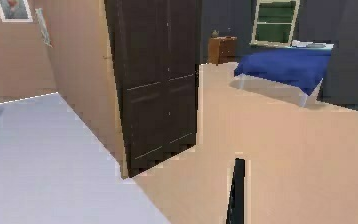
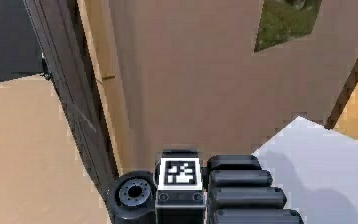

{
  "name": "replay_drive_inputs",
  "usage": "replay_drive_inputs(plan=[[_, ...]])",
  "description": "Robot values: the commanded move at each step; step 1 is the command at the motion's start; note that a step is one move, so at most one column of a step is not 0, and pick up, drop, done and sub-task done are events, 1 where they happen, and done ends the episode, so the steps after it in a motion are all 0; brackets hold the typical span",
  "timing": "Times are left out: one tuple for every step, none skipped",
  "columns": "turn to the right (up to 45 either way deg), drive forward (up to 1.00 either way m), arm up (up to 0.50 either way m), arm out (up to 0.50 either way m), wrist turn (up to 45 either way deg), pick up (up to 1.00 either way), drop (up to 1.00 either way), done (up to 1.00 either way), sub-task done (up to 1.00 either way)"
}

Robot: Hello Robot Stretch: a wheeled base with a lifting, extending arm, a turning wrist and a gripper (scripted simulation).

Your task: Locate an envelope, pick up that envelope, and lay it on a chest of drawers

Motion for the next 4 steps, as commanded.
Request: replay_drive_inputs(plan=[[0.0,0.45,0.0,0.0,0.0,0.0,0.0,0.0,0.0],[30.0,0.0,0.0,0.0,0.0,0.0,0.0,0.0,0.0],[0.0,1.0,0.0,0.0,0.0,0.0,0.0,0.0,0.0],[3.0,0.0,0.0,0.0,0.0,0.0,0.0,0.0,0.0]])
